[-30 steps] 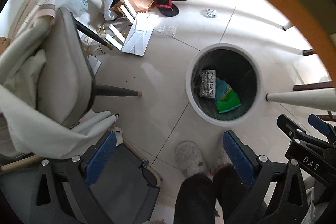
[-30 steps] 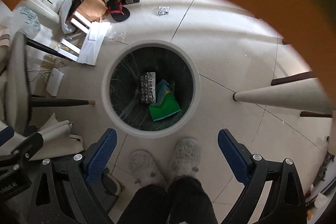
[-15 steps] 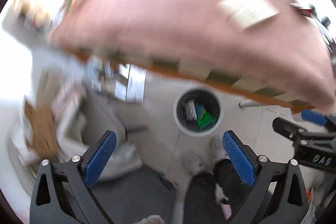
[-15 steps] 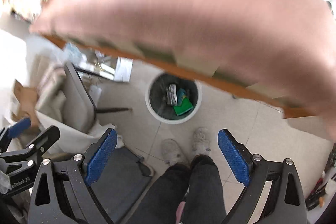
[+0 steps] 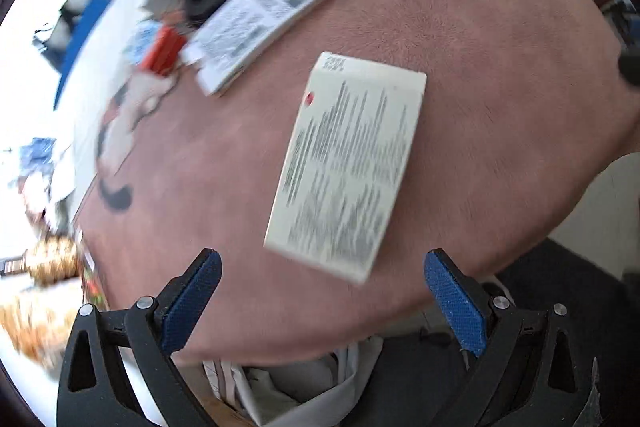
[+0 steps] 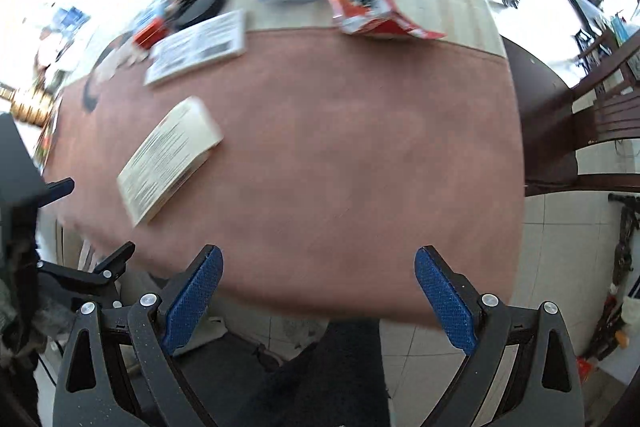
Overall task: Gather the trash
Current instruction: 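Grasp the white medicine box with the left tool while the right tool grasps the red snack wrapper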
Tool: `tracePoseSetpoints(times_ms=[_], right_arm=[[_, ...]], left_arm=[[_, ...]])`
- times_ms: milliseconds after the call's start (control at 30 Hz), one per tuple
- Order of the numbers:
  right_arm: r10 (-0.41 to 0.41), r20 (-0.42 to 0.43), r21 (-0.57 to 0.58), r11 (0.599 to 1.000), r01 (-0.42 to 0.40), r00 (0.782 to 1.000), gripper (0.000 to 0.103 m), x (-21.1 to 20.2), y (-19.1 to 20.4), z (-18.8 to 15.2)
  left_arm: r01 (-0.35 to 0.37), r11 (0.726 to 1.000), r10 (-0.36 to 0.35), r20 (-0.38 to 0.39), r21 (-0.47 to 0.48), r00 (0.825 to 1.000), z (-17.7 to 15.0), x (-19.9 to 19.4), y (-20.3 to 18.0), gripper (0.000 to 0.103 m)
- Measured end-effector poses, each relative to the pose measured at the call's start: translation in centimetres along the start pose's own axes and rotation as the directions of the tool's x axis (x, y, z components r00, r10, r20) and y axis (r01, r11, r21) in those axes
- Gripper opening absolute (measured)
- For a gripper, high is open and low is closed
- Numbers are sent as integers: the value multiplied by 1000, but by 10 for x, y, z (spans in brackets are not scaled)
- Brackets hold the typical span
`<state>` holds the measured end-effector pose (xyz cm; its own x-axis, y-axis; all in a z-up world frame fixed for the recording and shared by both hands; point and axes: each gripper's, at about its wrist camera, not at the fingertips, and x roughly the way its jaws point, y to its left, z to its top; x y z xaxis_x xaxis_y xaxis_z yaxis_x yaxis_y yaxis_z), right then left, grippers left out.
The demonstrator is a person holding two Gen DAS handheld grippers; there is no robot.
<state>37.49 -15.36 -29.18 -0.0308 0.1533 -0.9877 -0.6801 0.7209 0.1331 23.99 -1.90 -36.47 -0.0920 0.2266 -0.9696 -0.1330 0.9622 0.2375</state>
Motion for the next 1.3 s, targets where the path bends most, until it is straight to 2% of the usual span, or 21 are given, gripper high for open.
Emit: tracePoseSetpoints(times_ms=[133,267,300,367,400,500,567,600,633,667,700,767,833,867,900,933,1067,1133,1233,1267,1300], right_arm=[[8,-22,38,999,-7,1000,98,17,-21,36],[19,-51,49,999,-16,999,98,31,-30,70],[22,-56,49,999,-19,998,98,34,-30,77],[28,-64,49,998,-25,998,98,38,-30,91],[30,-67,49,998,-27,997,98,40,-29,99],[34,-60,46,998,-31,998,98,38,-31,119],[27,-45,37,999,-25,999,98,37,-30,135],[19,-40,33,999,-18,999,98,38,-29,143],[13,-36,32,999,-12,999,98,39,-28,153],[9,-32,30,1000,-8,999,98,42,-28,163],[-12,-34,17,1000,12,999,98,47,-26,175],[-43,-45,-3,999,43,998,98,59,-23,193],[-76,-53,-33,997,74,996,98,75,-18,212],[-89,-63,-56,995,85,994,98,82,-14,219],[-98,-71,-74,993,93,993,98,89,-10,224],[-109,-88,-95,990,101,990,98,97,-7,229],[-130,-132,-144,983,111,983,100,118,5,238],[-164,-112,-163,976,144,980,99,119,11,237],[-159,-78,-166,975,144,984,96,116,14,234],[-157,-65,-169,975,145,985,91,114,14,232],[-155,-48,-177,974,145,987,82,109,15,230]], left_arm=[[70,994,-64,-74,81,995,23,22,2,103],[157,983,-145,-124,94,982,35,35,3,103],[173,981,-162,-126,84,979,38,36,5,100],[205,978,-197,-132,45,971,42,40,11,79],[214,976,-208,-138,29,968,43,41,13,75],[235,972,-235,-137,-13,962,43,41,19,75],[227,970,-238,-142,-90,961,44,43,31,75],[221,962,-244,-138,-160,960,45,44,41,75],[225,940,-265,-131,-256,955,43,45,52,75],[223,905,-280,-114,-362,953,41,46,66,75],[220,855,-296,-94,-470,950,36,47,79,75],[225,704,-342,-44,-674,939,24,53,104,75],[232,550,-375,11,-803,927,12,59,120,75],[230,499,-385,24,-835,923,9,62,124,75],[218,484,-380,21,-848,925,9,63,125,75],[210,489,-374,14,-847,927,10,64,125,75],[166,570,-326,-36,-805,945,23,63,119,79],[166,590,-315,-36,-790,948,24,62,119,77],[173,612,-290,-15,-772,957,29,56,114,71],[162,624,-274,-20,-765,962,31,54,110,71],[155,632,-261,-20,-760,965,33,51,106,71]])
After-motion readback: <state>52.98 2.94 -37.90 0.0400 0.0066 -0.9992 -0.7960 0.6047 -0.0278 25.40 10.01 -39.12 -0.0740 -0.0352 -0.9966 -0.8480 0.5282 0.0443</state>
